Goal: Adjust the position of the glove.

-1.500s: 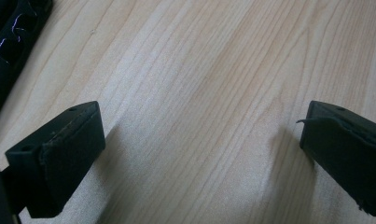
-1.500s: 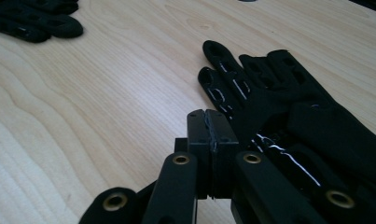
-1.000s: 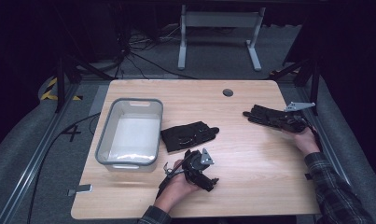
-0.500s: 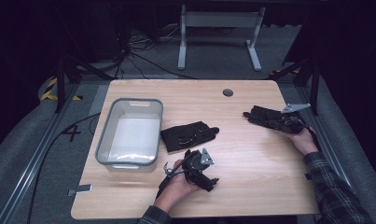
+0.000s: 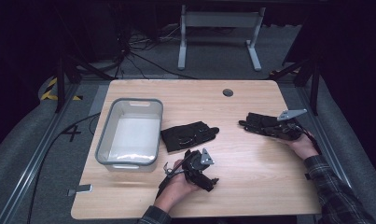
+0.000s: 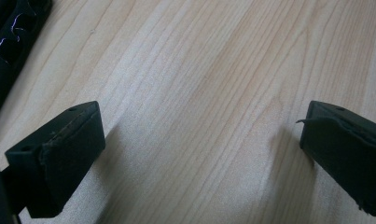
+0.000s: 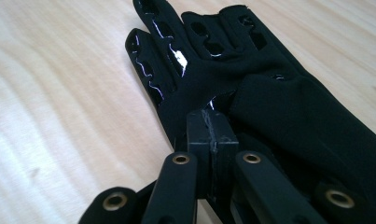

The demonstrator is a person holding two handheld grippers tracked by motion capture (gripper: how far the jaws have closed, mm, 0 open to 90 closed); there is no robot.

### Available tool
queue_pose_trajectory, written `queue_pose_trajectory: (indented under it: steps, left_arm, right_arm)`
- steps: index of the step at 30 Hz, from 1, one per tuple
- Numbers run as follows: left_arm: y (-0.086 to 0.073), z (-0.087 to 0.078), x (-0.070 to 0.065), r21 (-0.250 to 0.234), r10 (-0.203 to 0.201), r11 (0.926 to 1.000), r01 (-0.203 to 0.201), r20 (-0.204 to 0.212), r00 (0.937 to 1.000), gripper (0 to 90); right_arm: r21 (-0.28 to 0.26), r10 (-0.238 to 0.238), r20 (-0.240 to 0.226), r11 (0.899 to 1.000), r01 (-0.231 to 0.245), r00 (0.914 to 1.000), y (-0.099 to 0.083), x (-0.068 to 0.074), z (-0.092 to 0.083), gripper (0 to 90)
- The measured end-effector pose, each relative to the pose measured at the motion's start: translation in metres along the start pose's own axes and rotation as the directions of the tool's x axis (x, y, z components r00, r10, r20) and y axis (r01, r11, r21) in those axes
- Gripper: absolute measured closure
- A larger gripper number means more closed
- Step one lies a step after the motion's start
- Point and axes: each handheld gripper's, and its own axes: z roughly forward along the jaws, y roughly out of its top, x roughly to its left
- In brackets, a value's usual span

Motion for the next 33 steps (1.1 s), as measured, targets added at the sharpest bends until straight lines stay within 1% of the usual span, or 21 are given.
queue_pose_trajectory:
  steps: [2, 3, 5, 6, 8, 9, 10, 11, 13, 18, 21, 24, 26, 29, 31, 33]
  left_arm:
    - [0.000, 0.000, 0.000, 0.000, 0.000, 1.0000, 0.000, 0.000, 1.0000, 0.2]
    - [0.000, 0.000, 0.000, 0.000, 0.000, 1.0000, 0.000, 0.000, 1.0000, 0.2]
    - [0.000, 0.000, 0.000, 0.000, 0.000, 1.0000, 0.000, 0.000, 1.0000, 0.2]
    - [0.000, 0.000, 0.000, 0.000, 0.000, 1.0000, 0.000, 0.000, 1.0000, 0.2]
    - [0.000, 0.000, 0.000, 0.000, 0.000, 1.0000, 0.000, 0.000, 1.0000, 0.2]
    - [0.000, 0.000, 0.000, 0.000, 0.000, 1.0000, 0.000, 0.000, 1.0000, 0.2]
    - [0.000, 0.000, 0.000, 0.000, 0.000, 1.0000, 0.000, 0.000, 1.0000, 0.2]
    - [0.000, 0.000, 0.000, 0.000, 0.000, 1.0000, 0.000, 0.000, 1.0000, 0.2]
    - [0.000, 0.000, 0.000, 0.000, 0.000, 1.0000, 0.000, 0.000, 1.0000, 0.2]
    - [0.000, 0.000, 0.000, 0.000, 0.000, 1.0000, 0.000, 0.000, 1.0000, 0.2]
    - [0.000, 0.000, 0.000, 0.000, -0.001, 1.0000, 0.001, 0.000, 1.0000, 0.2]
    - [0.000, 0.000, 0.000, 0.000, 0.000, 1.0000, 0.000, 0.000, 1.0000, 0.2]
    - [0.000, 0.000, 0.000, 0.000, 0.000, 1.0000, 0.000, 0.000, 1.0000, 0.2]
    - [0.000, 0.000, 0.000, 0.000, 0.000, 1.0000, 0.000, 0.000, 1.0000, 0.2]
    - [0.000, 0.000, 0.000, 0.000, 0.000, 1.0000, 0.000, 0.000, 1.0000, 0.2]
    - [0.000, 0.000, 0.000, 0.000, 0.000, 1.0000, 0.000, 0.000, 1.0000, 0.2]
  right_arm:
    - [0.001, -0.012, -0.010, 1.000, 0.012, 0.9999, -0.001, 0.005, -0.001, 90.0]
    - [0.001, -0.012, -0.010, 1.000, 0.012, 0.9999, -0.001, 0.005, -0.001, 90.0]
    - [0.003, -0.020, -0.020, 1.000, 0.020, 0.9996, -0.001, 0.011, -0.002, 90.0]
    - [0.006, -0.030, -0.031, 1.000, 0.031, 0.9991, -0.002, 0.017, -0.003, 90.0]
    - [0.006, -0.039, -0.043, 0.999, 0.039, 0.9983, -0.003, 0.022, -0.005, 90.0]
    - [0.006, -0.039, -0.043, 0.999, 0.039, 0.9983, -0.003, 0.022, -0.005, 90.0]
    - [0.008, -0.042, -0.060, 0.999, 0.042, 0.9973, -0.004, 0.028, -0.007, 90.0]
    - [0.009, -0.041, -0.068, 0.999, 0.042, 0.9969, -0.005, 0.031, -0.008, 90.0]
    - [0.006, -0.044, -0.073, 0.999, 0.044, 0.9963, -0.006, 0.033, -0.008, 90.0]
    - [0.008, -0.063, -0.112, 0.998, 0.065, 0.9917, -0.009, 0.050, -0.013, 90.0]
    - [0.003, -0.081, -0.138, 0.997, 0.082, 0.9871, -0.011, 0.060, -0.015, 90.0]
    - [0.001, -0.093, -0.161, 0.996, 0.094, 0.9825, -0.013, 0.066, -0.017, 90.0]
    - [0.002, -0.099, -0.175, 0.995, 0.101, 0.9796, -0.014, 0.070, -0.018, 90.0]
    - [-0.002, -0.117, -0.172, 0.993, 0.118, 0.9781, -0.015, 0.074, -0.020, 90.0]
    - [-0.021, -0.121, -0.166, 0.993, 0.119, 0.9786, -0.014, 0.073, -0.024, 89.8]
    - [-0.059, -0.109, -0.170, 0.993, 0.101, 0.9794, -0.013, 0.069, -0.030, 89.8]
